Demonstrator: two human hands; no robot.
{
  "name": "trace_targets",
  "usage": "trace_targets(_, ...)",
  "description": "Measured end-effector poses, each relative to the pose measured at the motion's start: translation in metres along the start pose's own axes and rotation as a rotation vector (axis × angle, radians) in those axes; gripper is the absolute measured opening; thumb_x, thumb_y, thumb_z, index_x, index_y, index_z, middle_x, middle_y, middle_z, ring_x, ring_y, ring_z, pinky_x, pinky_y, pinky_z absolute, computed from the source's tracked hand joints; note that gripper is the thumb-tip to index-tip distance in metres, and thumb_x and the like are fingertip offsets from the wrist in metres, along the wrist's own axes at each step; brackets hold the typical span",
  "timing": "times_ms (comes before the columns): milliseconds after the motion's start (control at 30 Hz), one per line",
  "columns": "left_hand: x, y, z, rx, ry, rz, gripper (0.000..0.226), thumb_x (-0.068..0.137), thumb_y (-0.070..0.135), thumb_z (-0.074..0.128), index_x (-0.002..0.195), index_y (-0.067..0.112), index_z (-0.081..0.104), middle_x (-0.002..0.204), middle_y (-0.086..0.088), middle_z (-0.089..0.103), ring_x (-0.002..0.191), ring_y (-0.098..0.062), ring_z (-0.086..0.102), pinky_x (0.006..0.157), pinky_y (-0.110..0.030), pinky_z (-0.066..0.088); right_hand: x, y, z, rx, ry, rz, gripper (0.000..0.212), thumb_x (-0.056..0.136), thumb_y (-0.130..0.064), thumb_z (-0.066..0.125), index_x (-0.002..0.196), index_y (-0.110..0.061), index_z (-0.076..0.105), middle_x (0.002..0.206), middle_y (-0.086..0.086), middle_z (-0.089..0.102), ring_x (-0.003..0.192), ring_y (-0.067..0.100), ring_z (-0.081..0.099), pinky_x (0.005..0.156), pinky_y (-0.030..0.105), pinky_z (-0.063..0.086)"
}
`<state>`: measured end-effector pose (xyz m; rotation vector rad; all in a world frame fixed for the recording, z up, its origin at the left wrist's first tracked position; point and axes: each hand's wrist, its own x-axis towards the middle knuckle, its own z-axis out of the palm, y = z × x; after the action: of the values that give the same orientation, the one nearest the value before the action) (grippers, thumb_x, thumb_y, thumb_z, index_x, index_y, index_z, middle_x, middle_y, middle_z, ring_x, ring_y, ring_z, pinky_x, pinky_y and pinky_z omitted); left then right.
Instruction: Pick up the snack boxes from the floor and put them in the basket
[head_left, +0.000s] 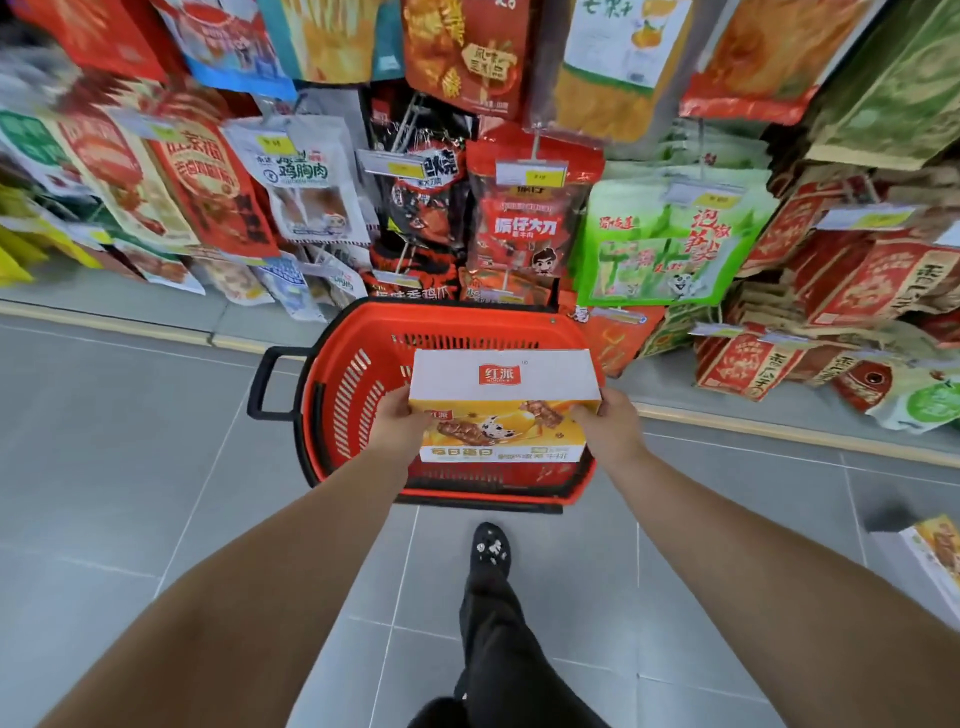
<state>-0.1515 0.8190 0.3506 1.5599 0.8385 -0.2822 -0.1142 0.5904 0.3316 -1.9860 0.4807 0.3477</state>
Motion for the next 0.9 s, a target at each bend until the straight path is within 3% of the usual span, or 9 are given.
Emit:
trace_targets(67,0.027,0.004,0.003,-0.008,0.03,-0.036,0.042,0.083,-0.014,0.053,0.106,0.02,0.046,0.085,-0.002,0.058,0.078,-0.02,0.051,0.079,-0.037,0.043,0.022,-0.002,0.014,-0.014,-0.033,0.02,0.028,0.085,-0.015,0.066,0.112,-0.006,0.065,0.097,0.004,0.067,0.09,0.019,0.063,0.069,0.024,0.042)
trace_targets(167,0.085,-0.005,0.006,0.068,0.025,-0.087,0.029,0.08,-0.009,0.06,0.104,0.005,0.056,0.092,-0.007,0.064,0.072,-0.02,0.054,0.07,-0.032,0.049,0.067,0.012,0.043,-0.03,-0.055,0.078,0.035,0.084,-0.028,0.067,0.114,-0.01,0.065,0.103,0.003,0.069,0.096,0.023,0.066,0.078,0.027,0.044)
trace_targets(300,0.151,-0.036,0.012,0.144,-0.002,-0.219,0.037,0.081,0.002,0.063,0.116,0.006,0.052,0.108,-0.009,0.065,0.097,-0.028,0.059,0.095,-0.043,0.046,0.105,0.035,0.077,-0.046,-0.071,0.157,0.025,0.09,-0.024,0.061,0.112,-0.012,0.064,0.103,0.002,0.067,0.097,0.021,0.064,0.08,0.025,0.041)
trace_targets(367,0.182,-0.055,0.015,0.197,0.006,-0.248,0.041,0.081,0.008,0.061,0.121,0.002,0.055,0.103,-0.012,0.066,0.093,-0.031,0.06,0.09,-0.047,0.049,0.122,0.055,0.094,-0.08,-0.043,0.202,0.029,0.091,-0.026,0.059,0.117,-0.012,0.061,0.106,0.0,0.064,0.103,0.022,0.062,0.083,0.025,0.04)
trace_targets(433,0.215,-0.077,0.022,0.228,-0.011,-0.281,0.035,0.085,0.012,0.059,0.118,0.002,0.054,0.089,-0.008,0.061,0.084,-0.027,0.058,0.076,-0.038,0.047,0.141,0.086,0.114,-0.121,0.017,0.276,0.04,0.09,-0.03,0.058,0.124,-0.009,0.057,0.115,0.003,0.063,0.107,0.024,0.06,0.086,0.026,0.04)
trace_targets(600,0.285,-0.148,0.041,0.29,-0.115,-0.382,0.033,0.086,0.013,0.059,0.116,0.011,0.047,0.09,-0.001,0.053,0.082,-0.017,0.051,0.076,-0.028,0.039,0.176,0.163,0.167,-0.219,-0.017,0.465,0.044,0.091,-0.025,0.058,0.131,-0.009,0.048,0.121,0.008,0.061,0.093,0.025,0.061,0.071,0.023,0.041)
trace_targets(767,0.343,-0.21,0.054,0.441,-0.149,-0.487,0.069,0.071,0.029,0.065,0.131,0.004,0.044,0.109,-0.011,0.058,0.099,-0.025,0.054,0.088,-0.036,0.045,0.218,0.22,0.206,-0.294,-0.122,0.571,0.05,0.089,-0.03,0.056,0.13,-0.002,0.048,0.122,0.015,0.061,0.091,0.026,0.059,0.068,0.025,0.037)
trace_targets(833,0.362,-0.231,0.061,0.47,-0.16,-0.5,0.055,0.076,0.025,0.066,0.122,-0.001,0.051,0.097,-0.007,0.057,0.091,-0.021,0.053,0.081,-0.031,0.044,0.234,0.253,0.218,-0.308,-0.165,0.61,0.057,0.082,-0.035,0.058,0.128,-0.002,0.052,0.118,0.019,0.063,0.092,0.028,0.063,0.069,0.027,0.044)
trace_targets(900,0.374,-0.249,0.067,0.489,-0.155,-0.493,0.048,0.081,0.021,0.065,0.121,-0.001,0.053,0.103,-0.007,0.057,0.093,-0.02,0.05,0.078,-0.029,0.038,0.243,0.27,0.222,-0.32,-0.154,0.655,0.057,0.083,-0.032,0.061,0.131,-0.002,0.05,0.121,0.018,0.062,0.102,0.031,0.063,0.081,0.031,0.048)
